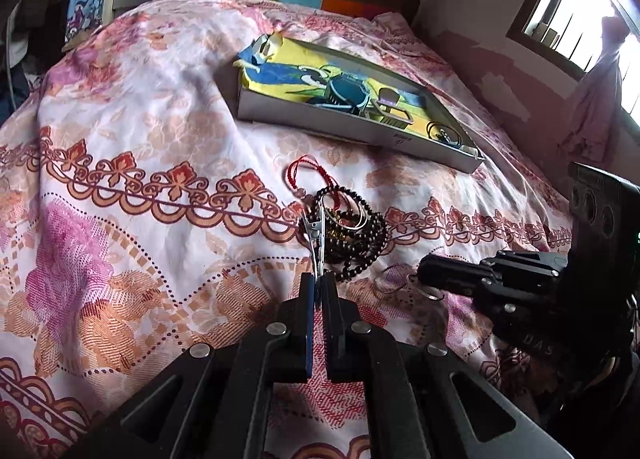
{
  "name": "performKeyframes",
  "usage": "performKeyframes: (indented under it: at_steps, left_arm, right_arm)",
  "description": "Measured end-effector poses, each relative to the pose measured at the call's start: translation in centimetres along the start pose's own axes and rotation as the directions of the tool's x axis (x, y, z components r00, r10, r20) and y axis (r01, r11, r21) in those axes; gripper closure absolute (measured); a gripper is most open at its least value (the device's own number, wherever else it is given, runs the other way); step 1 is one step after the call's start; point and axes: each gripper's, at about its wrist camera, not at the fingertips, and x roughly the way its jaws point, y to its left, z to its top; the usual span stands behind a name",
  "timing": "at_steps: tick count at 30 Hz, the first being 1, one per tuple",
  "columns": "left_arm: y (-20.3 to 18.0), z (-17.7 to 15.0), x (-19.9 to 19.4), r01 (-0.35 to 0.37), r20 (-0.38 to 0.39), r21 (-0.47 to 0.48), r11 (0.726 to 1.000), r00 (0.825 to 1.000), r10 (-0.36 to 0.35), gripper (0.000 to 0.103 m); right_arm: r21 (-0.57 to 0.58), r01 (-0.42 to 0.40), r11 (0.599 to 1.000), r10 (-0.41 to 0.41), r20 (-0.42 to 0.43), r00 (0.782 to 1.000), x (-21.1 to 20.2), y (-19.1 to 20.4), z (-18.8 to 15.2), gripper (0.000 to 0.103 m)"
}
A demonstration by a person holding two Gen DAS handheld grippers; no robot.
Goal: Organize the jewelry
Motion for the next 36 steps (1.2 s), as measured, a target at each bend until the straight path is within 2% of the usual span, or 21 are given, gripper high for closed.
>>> performKeyframes:
  at_steps: [5, 9, 12, 16, 22, 24, 26, 30, 32, 36]
  left_arm:
    - [-0.7, 0.9, -0.4, 0.011, 0.045, 0.029, 1.0, 0.999, -0.013, 0.099]
    - [-2.0, 3.6, -0.1, 0.018, 0.089, 0.05, 0.999, 0.996, -0.022, 0.099]
    - [-3.5, 6.3, 0.6, 0.035, 0.124, 0.066, 0.997, 0.991, -0.043, 0.099]
    - [-6.0, 10.1, 1.8, 0.082, 0.174, 0.082, 0.993, 0.98, -0.096, 0.099]
    - [-9.8, 14.5, 6.4, 0.135, 0.168, 0.1, 0.986, 0.974, -0.151, 0.099]
    - [-10.9, 15.3, 8.4, 0.139, 0.15, 0.108, 0.984, 0.977, -0.154, 0.099]
    - [-11.5, 15.8, 10.0, 0.136, 0.133, 0.114, 0.984, 0.98, -0.15, 0.099]
    - [-12.2, 16.0, 12.4, 0.12, 0.088, 0.132, 0.984, 0.987, -0.132, 0.099]
    - [-12.0, 15.5, 12.5, 0.126, 0.083, 0.127, 0.984, 0.987, -0.137, 0.099]
    - [-10.9, 13.5, 11.3, 0.129, 0.076, 0.124, 0.984, 0.987, -0.139, 0.099]
  right_arm:
    - [0.022, 0.03, 0.999, -0.032, 0.064, 0.997, -1.9, -1.5, 0.6, 0.102]
    - [0.068, 0.058, 0.996, -0.066, 0.13, 0.989, -3.9, -3.8, 1.9, 0.102]
    - [0.095, 0.089, 0.992, -0.106, 0.185, 0.977, -5.5, -6.0, 3.6, 0.102]
    - [0.168, 0.127, 0.978, -0.169, 0.264, 0.95, -7.4, -10.3, 6.0, 0.102]
    - [0.265, 0.175, 0.948, -0.255, 0.307, 0.917, -7.3, -16.1, 8.0, 0.102]
    - [0.296, 0.163, 0.941, -0.254, 0.3, 0.919, -6.7, -17.9, 8.1, 0.102]
    - [0.314, 0.123, 0.941, -0.22, 0.294, 0.93, -6.1, -19.3, 7.9, 0.102]
    - [0.263, 0.071, 0.962, -0.142, 0.264, 0.954, -5.1, -19.5, 7.2, 0.102]
    - [0.246, 0.022, 0.969, -0.082, 0.235, 0.969, -4.5, -19.3, 6.5, 0.102]
    - [0.173, 0.017, 0.985, -0.045, 0.159, 0.986, -3.6, -17.5, 4.4, 0.101]
